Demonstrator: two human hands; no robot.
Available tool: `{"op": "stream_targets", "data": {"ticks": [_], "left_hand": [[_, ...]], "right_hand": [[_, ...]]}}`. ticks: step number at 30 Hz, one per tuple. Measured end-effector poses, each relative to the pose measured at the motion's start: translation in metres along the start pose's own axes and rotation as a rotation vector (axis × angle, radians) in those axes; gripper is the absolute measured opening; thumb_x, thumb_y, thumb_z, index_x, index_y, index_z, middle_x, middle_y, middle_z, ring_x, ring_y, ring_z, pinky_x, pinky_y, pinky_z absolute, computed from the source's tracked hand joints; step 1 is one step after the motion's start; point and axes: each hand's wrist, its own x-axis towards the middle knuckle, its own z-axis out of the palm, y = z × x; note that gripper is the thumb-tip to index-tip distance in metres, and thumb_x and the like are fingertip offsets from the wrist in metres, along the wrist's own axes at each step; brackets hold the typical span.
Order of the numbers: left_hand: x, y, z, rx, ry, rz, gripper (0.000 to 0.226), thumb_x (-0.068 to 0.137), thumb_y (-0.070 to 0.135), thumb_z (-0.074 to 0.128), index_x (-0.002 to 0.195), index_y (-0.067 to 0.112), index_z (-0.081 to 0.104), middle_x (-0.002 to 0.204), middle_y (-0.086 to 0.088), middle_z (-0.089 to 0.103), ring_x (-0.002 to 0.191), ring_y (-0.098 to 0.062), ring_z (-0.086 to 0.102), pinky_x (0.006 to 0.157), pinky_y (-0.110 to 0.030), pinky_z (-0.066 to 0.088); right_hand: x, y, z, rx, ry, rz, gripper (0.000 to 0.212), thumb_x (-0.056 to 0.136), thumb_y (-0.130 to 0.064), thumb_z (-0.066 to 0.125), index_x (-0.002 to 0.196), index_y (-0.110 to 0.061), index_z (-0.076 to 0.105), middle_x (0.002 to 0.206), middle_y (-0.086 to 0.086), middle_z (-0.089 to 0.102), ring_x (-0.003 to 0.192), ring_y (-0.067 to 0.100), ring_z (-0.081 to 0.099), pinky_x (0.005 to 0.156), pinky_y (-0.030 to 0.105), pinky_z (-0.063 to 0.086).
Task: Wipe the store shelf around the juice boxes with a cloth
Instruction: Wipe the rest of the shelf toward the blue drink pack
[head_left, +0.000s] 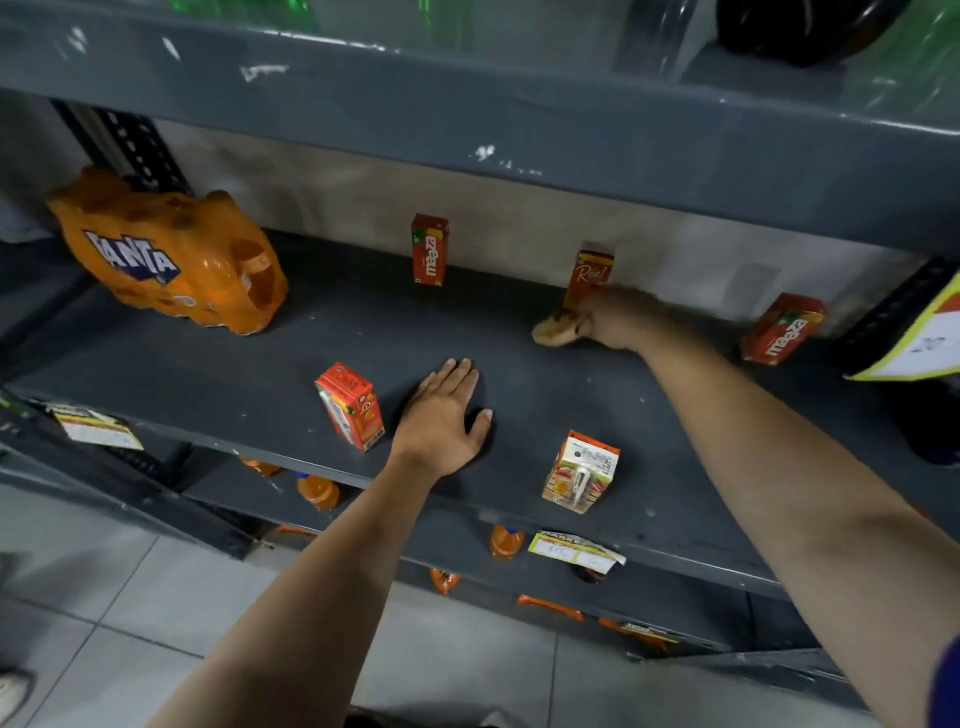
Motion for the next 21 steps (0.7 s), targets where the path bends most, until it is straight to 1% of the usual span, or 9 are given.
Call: {"op": "stream_targets", "data": {"ticks": [4,7,11,13,14,15,16,19,21], "left_hand": [[0.001,0.0,0.0,-0.014,0.009,0.001,0.066,0.096,0.046,0.04,0.152,0.015,0.023,0.16,0.002,0.019,0.148,-0.012,0.007,0.12,-0.029,0.004],[0.002,-0.001,0.001,-0.011,0.009,0.003,0.066,0.096,0.045,0.041,0.151,0.014,0.024,0.16,0.001,0.02,0.148,-0.013,0.008,0.12,-0.03,0.005],[0.001,0.001,0.001,-0.002,0.014,-0.005,0.066,0.096,0.044,0.042,0.151,0.013,0.024,0.16,0.001,0.021,0.148,-0.014,0.01,0.12,-0.031,0.007],[0.001,0.002,0.001,0.006,0.025,0.001,0.066,0.095,0.044,0.042,0.151,0.013,0.025,0.16,0.0,0.022,0.148,-0.014,0.011,0.12,-0.031,0.008],[0.001,0.002,0.0,0.006,0.021,0.002,0.066,0.096,0.044,0.042,0.151,0.013,0.025,0.159,0.0,0.022,0.147,-0.014,0.011,0.12,-0.031,0.008],[0.001,0.001,0.0,0.008,0.017,0.002,0.066,0.096,0.044,0.042,0.151,0.013,0.025,0.159,0.0,0.022,0.147,-0.014,0.011,0.12,-0.031,0.008],[0.001,0.001,0.0,0.01,0.018,0.0,0.065,0.096,0.044,0.042,0.151,0.013,0.025,0.159,0.0,0.022,0.147,-0.014,0.011,0.12,-0.031,0.009],[0.001,0.001,-0.001,0.006,0.009,-0.004,0.065,0.096,0.044,0.043,0.151,0.014,0.025,0.16,0.0,0.022,0.148,-0.014,0.011,0.12,-0.032,0.01],[0.0,0.001,0.0,0.005,0.01,-0.002,0.064,0.096,0.043,0.043,0.151,0.014,0.025,0.16,0.0,0.022,0.148,-0.014,0.011,0.12,-0.033,0.01]], "right_hand": [[-0.039,0.004,0.026,-0.082,-0.039,-0.048,0.047,0.093,-0.012,0.047,0.135,-0.034,0.052,0.132,0.01,0.058,0.115,0.032,0.057,0.096,0.042,0.048],[-0.094,0.005,0.04,-0.078,-0.087,-0.039,0.053,0.092,-0.01,0.051,0.136,-0.039,0.05,0.146,0.005,0.046,0.13,0.031,0.047,0.103,0.041,0.04],[-0.155,0.013,0.053,0.018,-0.108,0.064,0.052,0.087,-0.006,0.046,0.126,-0.04,0.058,0.134,0.002,0.058,0.117,0.029,0.057,0.091,0.039,0.05],[-0.154,0.018,0.037,0.146,-0.19,0.127,0.041,0.088,-0.014,0.052,0.113,-0.044,0.066,0.125,0.0,0.065,0.108,0.025,0.062,0.086,0.035,0.05],[-0.148,0.019,0.025,0.246,-0.184,0.143,0.026,0.085,-0.027,0.061,0.101,-0.045,0.071,0.115,-0.002,0.07,0.099,0.023,0.065,0.082,0.034,0.051],[-0.139,0.022,0.016,0.301,-0.143,0.138,0.014,0.081,-0.042,0.066,0.093,-0.043,0.073,0.104,-0.002,0.073,0.091,0.021,0.067,0.079,0.034,0.051],[-0.123,0.027,0.014,0.313,-0.073,0.125,0.019,0.08,-0.05,0.064,0.094,-0.039,0.073,0.101,-0.001,0.074,0.089,0.022,0.067,0.079,0.034,0.052],[-0.086,0.02,0.022,0.186,-0.009,0.118,0.035,0.093,-0.024,0.047,0.123,-0.035,0.062,0.131,0.006,0.061,0.116,0.031,0.057,0.098,0.04,0.044],[-0.083,0.012,0.038,0.124,-0.007,0.147,0.046,0.093,-0.009,0.043,0.13,-0.03,0.058,0.141,0.01,0.051,0.128,0.034,0.048,0.105,0.042,0.038]]}}
